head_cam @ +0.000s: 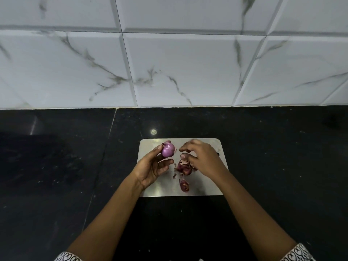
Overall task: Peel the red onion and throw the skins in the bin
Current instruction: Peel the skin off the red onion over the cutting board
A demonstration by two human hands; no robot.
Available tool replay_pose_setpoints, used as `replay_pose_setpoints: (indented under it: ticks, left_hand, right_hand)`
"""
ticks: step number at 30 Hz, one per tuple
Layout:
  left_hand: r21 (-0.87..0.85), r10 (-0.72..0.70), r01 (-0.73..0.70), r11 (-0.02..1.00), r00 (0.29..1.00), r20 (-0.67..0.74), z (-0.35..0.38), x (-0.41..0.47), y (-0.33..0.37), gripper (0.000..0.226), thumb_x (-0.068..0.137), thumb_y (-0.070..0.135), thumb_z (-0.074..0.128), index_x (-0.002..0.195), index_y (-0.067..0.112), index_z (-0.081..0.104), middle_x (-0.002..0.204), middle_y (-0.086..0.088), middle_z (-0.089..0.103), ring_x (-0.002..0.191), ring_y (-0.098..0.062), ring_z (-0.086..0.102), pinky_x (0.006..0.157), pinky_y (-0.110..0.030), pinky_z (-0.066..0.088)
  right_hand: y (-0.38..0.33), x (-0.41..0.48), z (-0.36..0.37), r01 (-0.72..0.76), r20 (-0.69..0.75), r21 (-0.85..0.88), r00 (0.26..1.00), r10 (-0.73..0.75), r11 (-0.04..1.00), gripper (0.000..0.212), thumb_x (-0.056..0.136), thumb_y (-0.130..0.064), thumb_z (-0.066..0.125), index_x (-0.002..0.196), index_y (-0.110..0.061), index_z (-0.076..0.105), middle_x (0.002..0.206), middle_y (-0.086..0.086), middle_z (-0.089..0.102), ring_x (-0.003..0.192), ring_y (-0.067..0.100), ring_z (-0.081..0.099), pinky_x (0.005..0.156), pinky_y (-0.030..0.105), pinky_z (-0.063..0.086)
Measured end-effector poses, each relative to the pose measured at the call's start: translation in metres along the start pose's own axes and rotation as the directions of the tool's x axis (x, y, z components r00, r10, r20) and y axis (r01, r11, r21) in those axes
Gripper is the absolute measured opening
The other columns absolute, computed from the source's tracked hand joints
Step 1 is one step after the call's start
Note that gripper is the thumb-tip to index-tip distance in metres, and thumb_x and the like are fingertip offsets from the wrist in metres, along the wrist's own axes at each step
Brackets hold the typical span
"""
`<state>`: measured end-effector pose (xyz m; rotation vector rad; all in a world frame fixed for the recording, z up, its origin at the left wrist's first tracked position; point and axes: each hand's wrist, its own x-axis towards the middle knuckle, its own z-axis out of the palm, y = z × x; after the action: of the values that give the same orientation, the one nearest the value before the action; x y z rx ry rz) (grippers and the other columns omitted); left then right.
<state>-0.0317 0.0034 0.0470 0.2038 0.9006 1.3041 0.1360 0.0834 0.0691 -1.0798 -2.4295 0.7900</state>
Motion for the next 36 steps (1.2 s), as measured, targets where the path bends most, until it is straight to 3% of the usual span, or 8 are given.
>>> replay_pose_setpoints:
  ticks: [4, 9, 15, 22, 26, 36]
  left_hand:
    - [0.107, 0.063, -0.064, 0.992, 0.998, 0.014, 0.000, 0.000, -0.002, 0.038, 0.081, 0.029, 0.056, 0.117, 0.016, 0.057, 0.102, -0.013, 0.066, 0.068, -0.018, 0.070, 0.047, -0.021, 0.055]
    - [0.205, 0.066, -0.065, 0.977, 0.998, 0.000, 0.000, 0.002, -0.003, 0.034, 0.094, 0.026, 0.049, 0.124, 0.013, 0.055, 0.103, -0.015, 0.065, 0.071, -0.018, 0.069, 0.049, -0.020, 0.055]
    - [0.255, 0.057, -0.058, 0.965, 0.998, 0.012, 0.003, 0.003, -0.002, 0.031, 0.093, 0.024, 0.051, 0.120, 0.011, 0.058, 0.097, -0.012, 0.068, 0.071, -0.017, 0.069, 0.049, -0.020, 0.054]
    - [0.329, 0.083, -0.071, 0.942, 0.996, -0.024, 0.006, 0.004, -0.007, 0.025, 0.090, 0.026, 0.052, 0.103, 0.008, 0.063, 0.081, -0.006, 0.072, 0.063, -0.013, 0.067, 0.050, -0.019, 0.051]
    - [0.319, 0.117, -0.090, 0.943, 0.991, -0.066, 0.007, 0.005, -0.014, 0.021, 0.093, 0.024, 0.052, 0.099, 0.009, 0.065, 0.078, -0.004, 0.073, 0.065, -0.012, 0.067, 0.052, -0.018, 0.051]
    - [0.319, 0.096, -0.052, 0.946, 0.988, -0.124, 0.009, 0.009, -0.018, 0.029, 0.092, 0.029, 0.053, 0.098, 0.005, 0.068, 0.085, -0.012, 0.071, 0.071, -0.018, 0.069, 0.062, -0.025, 0.057]
  right_hand:
    - [-0.003, 0.003, -0.001, -0.036, -0.024, -0.001, 0.999, 0.036, 0.999, 0.012, 0.082, -0.016, 0.068, 0.094, -0.015, 0.065, 0.093, 0.000, 0.067, 0.080, 0.004, 0.058, 0.069, 0.011, 0.046]
    - [-0.005, 0.007, -0.006, 0.021, 0.025, 0.010, 0.999, -0.022, 1.000, 0.027, 0.089, -0.002, 0.053, 0.108, -0.015, 0.066, 0.106, 0.003, 0.070, 0.097, 0.014, 0.064, 0.086, 0.030, 0.053]
    - [-0.006, 0.013, -0.012, 0.184, 0.155, -0.049, 0.972, -0.174, 0.982, 0.042, 0.080, -0.014, 0.071, 0.119, -0.022, 0.060, 0.115, -0.002, 0.060, 0.098, 0.010, 0.059, 0.082, 0.027, 0.053]
    - [-0.004, 0.019, -0.011, 0.325, 0.193, -0.158, 0.936, -0.293, 0.932, 0.031, 0.078, -0.012, 0.071, 0.107, -0.014, 0.059, 0.108, 0.001, 0.058, 0.087, 0.015, 0.061, 0.075, 0.034, 0.054]
    - [-0.005, 0.025, -0.013, 0.335, 0.300, -0.214, 0.916, -0.265, 0.918, 0.033, 0.078, -0.018, 0.071, 0.106, -0.017, 0.054, 0.109, -0.002, 0.053, 0.084, 0.008, 0.054, 0.071, 0.026, 0.049]
    - [-0.007, 0.036, -0.012, 0.336, 0.392, -0.233, 0.891, -0.228, 0.913, 0.026, 0.079, -0.023, 0.071, 0.094, -0.012, 0.052, 0.099, 0.003, 0.053, 0.081, 0.018, 0.053, 0.067, 0.031, 0.042]
